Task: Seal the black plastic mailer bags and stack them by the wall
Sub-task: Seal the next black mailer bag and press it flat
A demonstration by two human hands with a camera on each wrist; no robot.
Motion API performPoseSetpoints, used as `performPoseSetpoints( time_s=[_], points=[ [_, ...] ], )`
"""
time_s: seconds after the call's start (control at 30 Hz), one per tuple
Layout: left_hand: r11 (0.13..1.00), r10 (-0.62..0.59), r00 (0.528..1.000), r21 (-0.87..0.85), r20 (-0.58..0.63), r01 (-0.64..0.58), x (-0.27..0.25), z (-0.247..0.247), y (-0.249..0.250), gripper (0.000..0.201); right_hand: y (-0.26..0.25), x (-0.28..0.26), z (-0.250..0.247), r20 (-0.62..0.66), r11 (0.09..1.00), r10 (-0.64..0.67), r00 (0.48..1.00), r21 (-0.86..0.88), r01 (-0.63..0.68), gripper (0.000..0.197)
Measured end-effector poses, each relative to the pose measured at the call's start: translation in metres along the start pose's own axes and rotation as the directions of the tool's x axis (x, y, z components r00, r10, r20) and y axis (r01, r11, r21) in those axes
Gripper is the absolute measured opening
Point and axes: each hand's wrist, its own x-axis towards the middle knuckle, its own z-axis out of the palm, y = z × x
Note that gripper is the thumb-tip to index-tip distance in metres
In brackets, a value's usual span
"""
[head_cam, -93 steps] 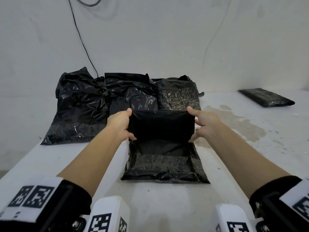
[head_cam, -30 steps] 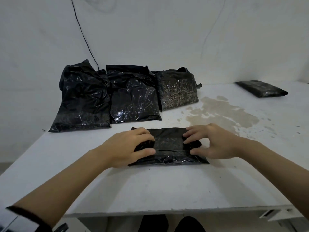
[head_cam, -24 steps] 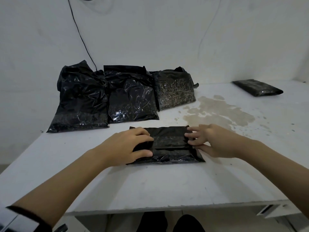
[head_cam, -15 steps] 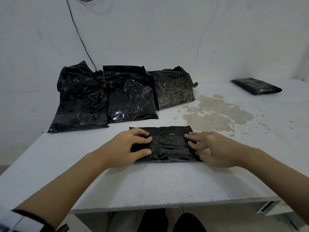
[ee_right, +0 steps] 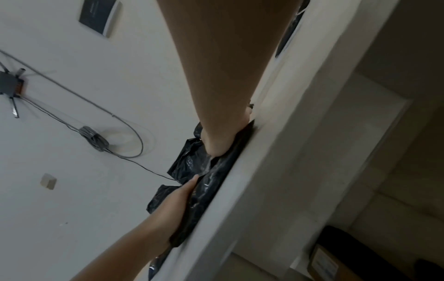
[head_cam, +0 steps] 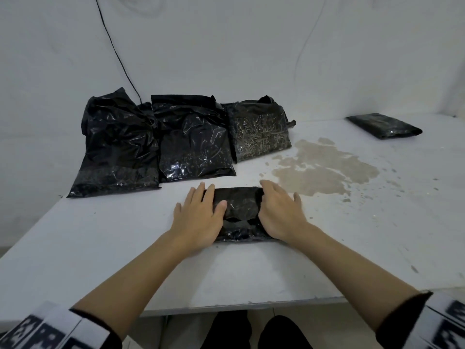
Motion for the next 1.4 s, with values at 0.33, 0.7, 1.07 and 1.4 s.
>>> performPoseSetpoints(
  time_s=[0.33, 0.7, 1.07, 1.4],
  points=[
    [0.995, -0.014, 0.981, 0.097, 0.192, -0.005, -0.025, 0.013, 0.055, 0.071, 0.057, -0.030, -0.023, 0.142, 0.981, 0.042, 0.989, -0.192, -0.015, 0.058],
    [0.991, 0.080, 0.959, 0.078, 0.270, -0.105, -0.042, 0.018, 0.070, 0.079, 0.080, -0.064, -0.039, 0.239, 0.967, 0.126, 0.963, -0.245, -0.065, 0.062],
    [0.851, 0.429, 0.902, 0.314, 0.049, -0.421, -0.040, 0.022, 0.055, 0.056, 0.082, -0.066, -0.039, -0.023, 0.946, -0.072, 0.997, -0.319, 0.061, 0.057],
    [0.618, 0.778, 0.613, 0.012, 0.138, -0.786, -0.035, 0.025, 0.047, 0.049, 0.097, -0.100, -0.033, -0.205, 0.899, -0.438, 0.875, -0.121, 0.421, 0.034]
  ],
)
